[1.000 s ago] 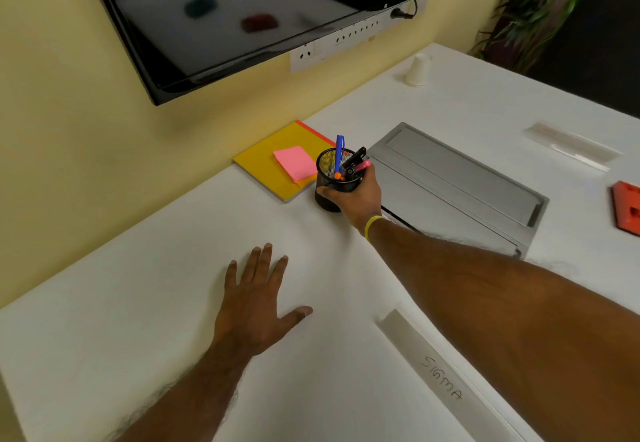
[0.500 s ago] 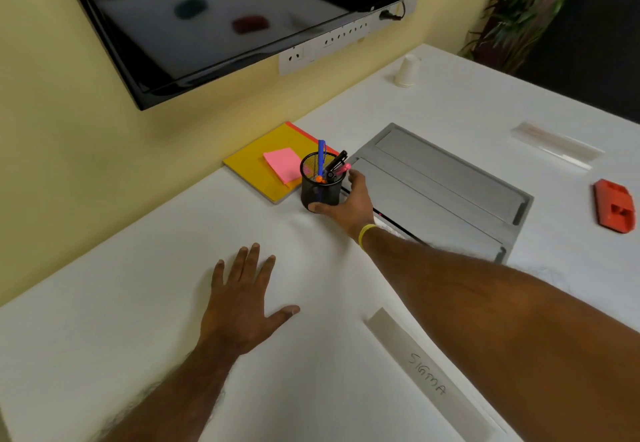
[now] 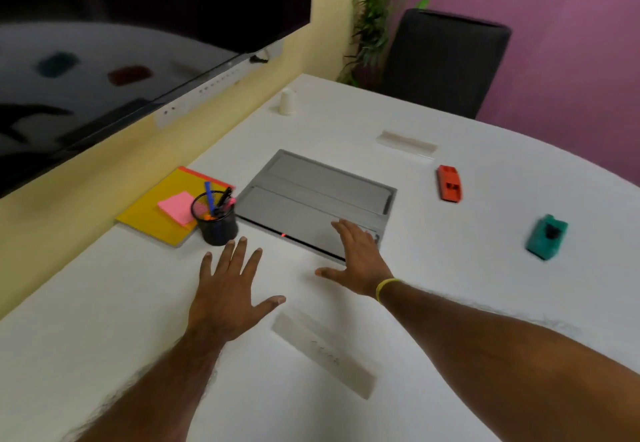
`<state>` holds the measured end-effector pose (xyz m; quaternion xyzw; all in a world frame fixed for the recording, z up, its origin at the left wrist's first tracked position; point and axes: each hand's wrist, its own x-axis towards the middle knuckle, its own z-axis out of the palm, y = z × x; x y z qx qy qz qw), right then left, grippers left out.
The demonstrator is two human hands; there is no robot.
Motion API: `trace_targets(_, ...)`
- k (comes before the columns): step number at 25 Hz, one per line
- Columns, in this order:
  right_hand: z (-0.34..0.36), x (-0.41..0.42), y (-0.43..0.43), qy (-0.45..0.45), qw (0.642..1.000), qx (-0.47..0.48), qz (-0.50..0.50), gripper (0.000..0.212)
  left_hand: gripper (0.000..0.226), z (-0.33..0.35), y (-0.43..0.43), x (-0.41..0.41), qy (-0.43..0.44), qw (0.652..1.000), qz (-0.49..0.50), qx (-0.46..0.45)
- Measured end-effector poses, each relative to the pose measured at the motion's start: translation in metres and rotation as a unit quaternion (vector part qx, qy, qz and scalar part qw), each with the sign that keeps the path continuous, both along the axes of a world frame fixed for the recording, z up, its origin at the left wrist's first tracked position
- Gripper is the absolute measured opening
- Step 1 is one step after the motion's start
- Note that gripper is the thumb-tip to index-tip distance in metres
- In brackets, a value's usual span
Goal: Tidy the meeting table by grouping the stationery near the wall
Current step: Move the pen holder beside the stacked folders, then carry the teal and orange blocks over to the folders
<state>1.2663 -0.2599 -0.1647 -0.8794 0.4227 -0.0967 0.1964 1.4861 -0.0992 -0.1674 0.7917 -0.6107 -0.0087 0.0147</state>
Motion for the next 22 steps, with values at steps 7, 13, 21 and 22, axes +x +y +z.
trace_targets(7, 0.011, -0.149, -0.011, 0.080, 0.988, -0.026, -0.128, 0.104, 0.109, 0.019, -0.076, -0.106, 0.011, 0.993, -0.118, -0.023)
trace_targets(13, -0.009, -0.263, -0.004, 0.126, 0.967, 0.004, -0.221, 0.108, 0.108, 0.003, -0.121, -0.202, 0.022, 0.983, -0.181, -0.006)
trace_targets(21, -0.052, -0.351, -0.017, 0.124, 0.951, 0.045, -0.280, 0.104, 0.106, -0.026, -0.159, -0.284, 0.036, 0.974, -0.222, 0.016)
trace_targets(22, -0.053, -0.357, -0.029, 0.121, 0.951, 0.042, -0.281, 0.104, 0.105, -0.028, -0.168, -0.288, 0.035, 0.974, -0.225, 0.015)
